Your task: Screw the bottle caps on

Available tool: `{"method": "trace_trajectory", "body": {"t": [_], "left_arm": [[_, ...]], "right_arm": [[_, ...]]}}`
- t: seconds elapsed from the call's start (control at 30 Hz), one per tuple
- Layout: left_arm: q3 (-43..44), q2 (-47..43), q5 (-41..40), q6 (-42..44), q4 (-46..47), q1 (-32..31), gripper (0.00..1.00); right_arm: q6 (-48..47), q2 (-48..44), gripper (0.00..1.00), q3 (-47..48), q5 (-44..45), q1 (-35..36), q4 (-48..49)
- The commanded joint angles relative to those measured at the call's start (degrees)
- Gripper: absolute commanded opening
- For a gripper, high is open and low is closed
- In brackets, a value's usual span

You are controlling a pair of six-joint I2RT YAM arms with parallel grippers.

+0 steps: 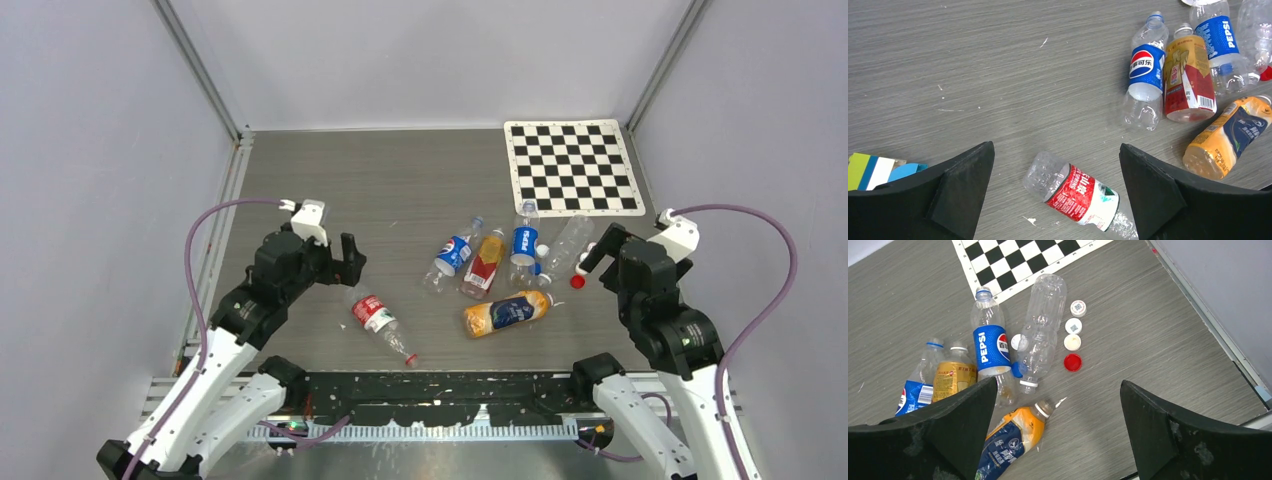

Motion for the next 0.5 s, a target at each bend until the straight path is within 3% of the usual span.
{"method": "trace_trajectory", "body": {"t": [0.0,0.47], "left_arm": [[0.1,-0.8,-4.8,2.0,2.2,-2.4,1.00],[-0.1,2.6,-8.2,2.7,1.8,-9.8,1.00]], "right_arm": [[2.6,3.2,1.00,4.0,0.8,0.3,0.2],[9.5,25.3,1.00,9.6,-9.1,0.1,-4.1]]}}
